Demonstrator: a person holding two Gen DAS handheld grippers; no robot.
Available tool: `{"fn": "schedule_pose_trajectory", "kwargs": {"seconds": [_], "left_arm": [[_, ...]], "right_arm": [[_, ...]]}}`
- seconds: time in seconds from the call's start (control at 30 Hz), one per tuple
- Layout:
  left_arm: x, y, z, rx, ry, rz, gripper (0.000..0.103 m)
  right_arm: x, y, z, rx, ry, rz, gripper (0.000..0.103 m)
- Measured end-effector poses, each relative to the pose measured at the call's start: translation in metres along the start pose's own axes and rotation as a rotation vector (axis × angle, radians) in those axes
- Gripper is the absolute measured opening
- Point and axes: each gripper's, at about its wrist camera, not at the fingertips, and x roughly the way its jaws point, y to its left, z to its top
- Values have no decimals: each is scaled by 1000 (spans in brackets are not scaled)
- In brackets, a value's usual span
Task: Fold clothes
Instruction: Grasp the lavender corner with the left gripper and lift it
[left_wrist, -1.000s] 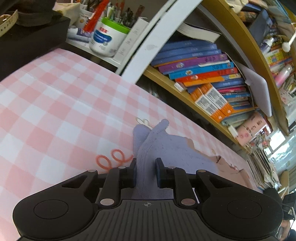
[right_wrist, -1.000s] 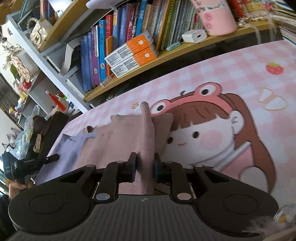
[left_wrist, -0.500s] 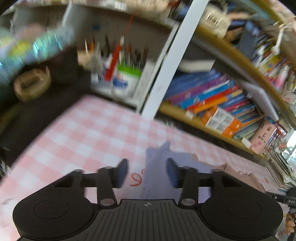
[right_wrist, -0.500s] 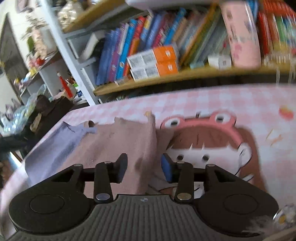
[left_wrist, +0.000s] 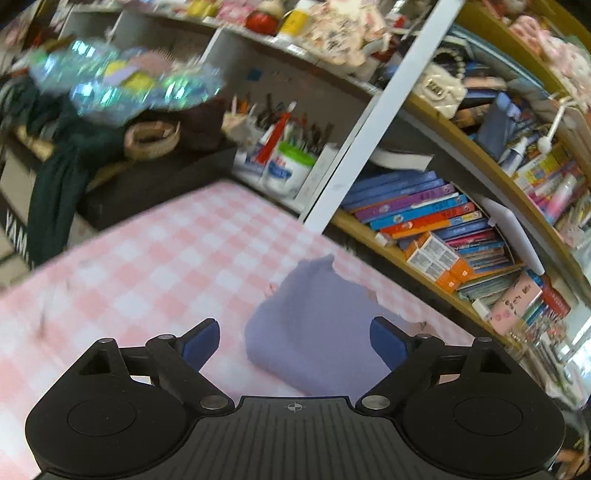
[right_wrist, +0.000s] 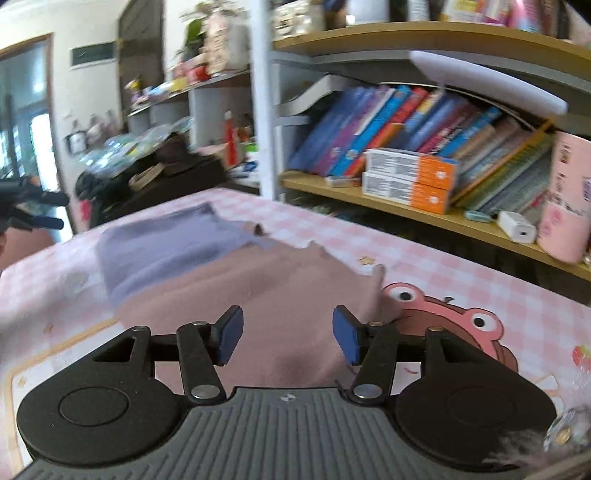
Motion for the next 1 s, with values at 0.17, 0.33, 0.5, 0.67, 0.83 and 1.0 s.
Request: {"fn": "schedule_pose_trajectory", "kwargs": {"seconds": [0.17,0.33,0.5,0.67,0.83,1.0], "left_arm": [[15,5,-17,-168,59,-4,90],[37,14,-23,-336,88,-4,71],[60,19,-28,-444,91,54,37],[68,19,-32,-516,44,91,26],[47,-25,-29,-262,-86,-9,12],[58,-20,-24,-222,-25,18,12]], "right_arm": [[3,2,-9,-46,29,30,55],[8,0,-15,-49,44,41,53],[10,1,-18,-62,62,29,50],[12,2,-22,-68,73,22,50],[12,0,-25,-51,70,29,50],[13,0,-26,-44,69,32,51]]}}
